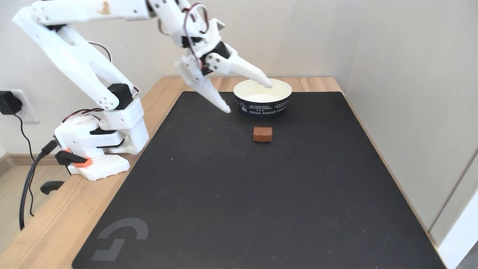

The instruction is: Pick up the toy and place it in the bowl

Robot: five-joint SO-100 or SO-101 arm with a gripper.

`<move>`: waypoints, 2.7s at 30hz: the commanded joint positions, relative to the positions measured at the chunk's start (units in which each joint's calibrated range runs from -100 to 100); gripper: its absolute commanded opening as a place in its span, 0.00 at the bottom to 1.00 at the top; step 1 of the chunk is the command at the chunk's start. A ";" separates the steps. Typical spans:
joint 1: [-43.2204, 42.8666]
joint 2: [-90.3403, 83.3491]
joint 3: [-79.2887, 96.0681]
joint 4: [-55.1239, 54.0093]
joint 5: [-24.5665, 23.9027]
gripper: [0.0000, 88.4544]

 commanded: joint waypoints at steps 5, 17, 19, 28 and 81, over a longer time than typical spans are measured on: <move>-8.87 35.52 -33.77 13.19 -5.74 0.46; -12.97 55.95 -52.60 19.88 -7.09 0.46; -13.06 57.45 -52.15 17.43 -7.04 0.45; -13.81 60.87 -52.24 15.14 -7.30 0.45; -33.89 47.44 -41.97 -19.58 -13.67 0.31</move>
